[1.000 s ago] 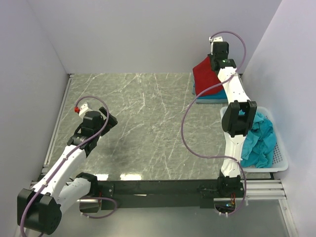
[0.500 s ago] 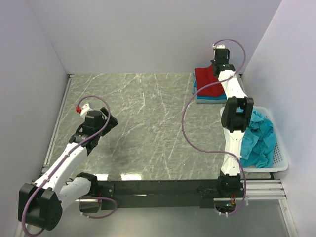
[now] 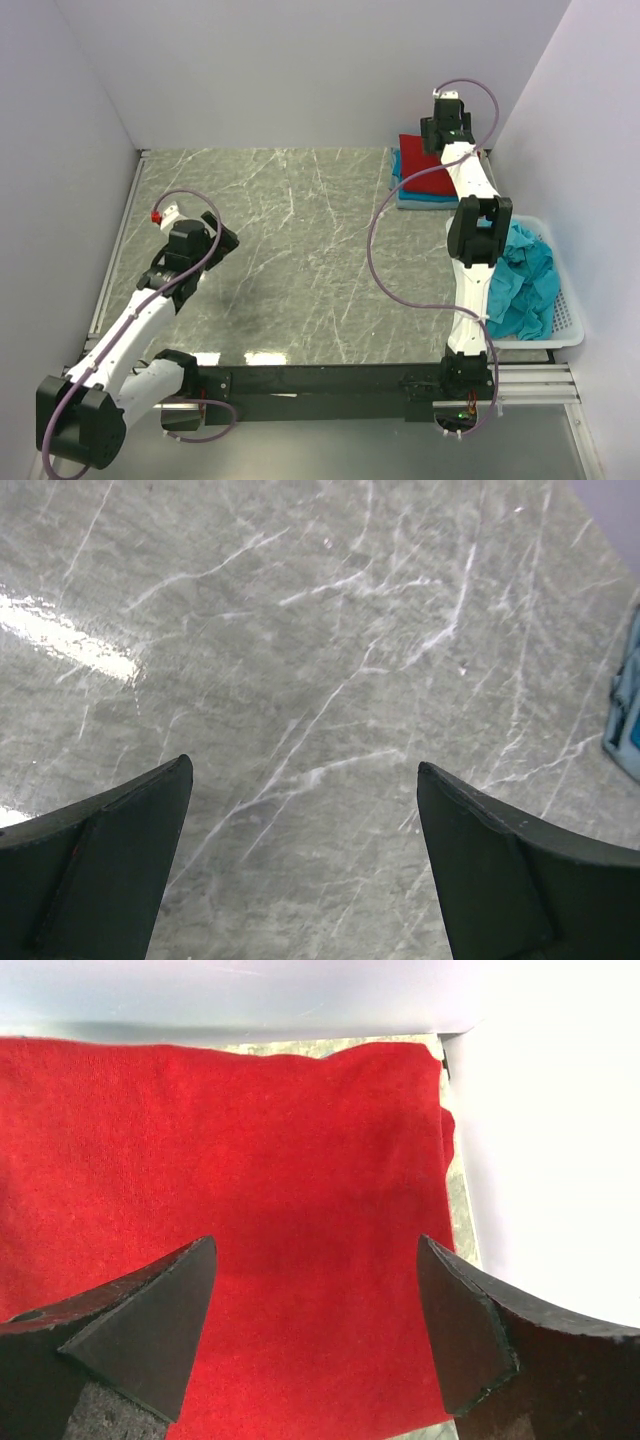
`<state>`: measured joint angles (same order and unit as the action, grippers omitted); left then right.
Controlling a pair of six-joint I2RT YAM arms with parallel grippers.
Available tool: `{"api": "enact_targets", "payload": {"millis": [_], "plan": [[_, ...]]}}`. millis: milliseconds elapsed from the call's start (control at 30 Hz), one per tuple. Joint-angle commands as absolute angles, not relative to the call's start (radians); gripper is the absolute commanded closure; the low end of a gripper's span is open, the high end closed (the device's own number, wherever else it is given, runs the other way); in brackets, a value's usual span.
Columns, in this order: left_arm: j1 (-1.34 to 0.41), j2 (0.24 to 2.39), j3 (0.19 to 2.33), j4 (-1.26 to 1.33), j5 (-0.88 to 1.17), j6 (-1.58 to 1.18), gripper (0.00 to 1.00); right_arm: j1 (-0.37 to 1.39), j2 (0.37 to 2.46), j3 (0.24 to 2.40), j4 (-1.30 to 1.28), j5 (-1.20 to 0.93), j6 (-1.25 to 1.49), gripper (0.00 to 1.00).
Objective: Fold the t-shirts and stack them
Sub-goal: Neatly place the folded tshirt to the corner, then reset both grippers
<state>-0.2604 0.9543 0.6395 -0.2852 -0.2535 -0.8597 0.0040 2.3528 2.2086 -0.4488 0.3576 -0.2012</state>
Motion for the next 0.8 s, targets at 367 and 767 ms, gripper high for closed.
{"api": "enact_targets", "payload": {"millis": [367, 767], "plan": [[-0.256, 0.783, 0.673, -0.27, -0.249, -0.842, 0.01, 0.009, 1.925, 2.039, -0.466, 0.279, -0.005, 0.11], [-0.256, 0.707, 0.753, -0.377, -0.244, -0.842, 0.01, 0.066, 1.337, 1.346, -0.325, 0.115, 0.274, 0.09]]}}
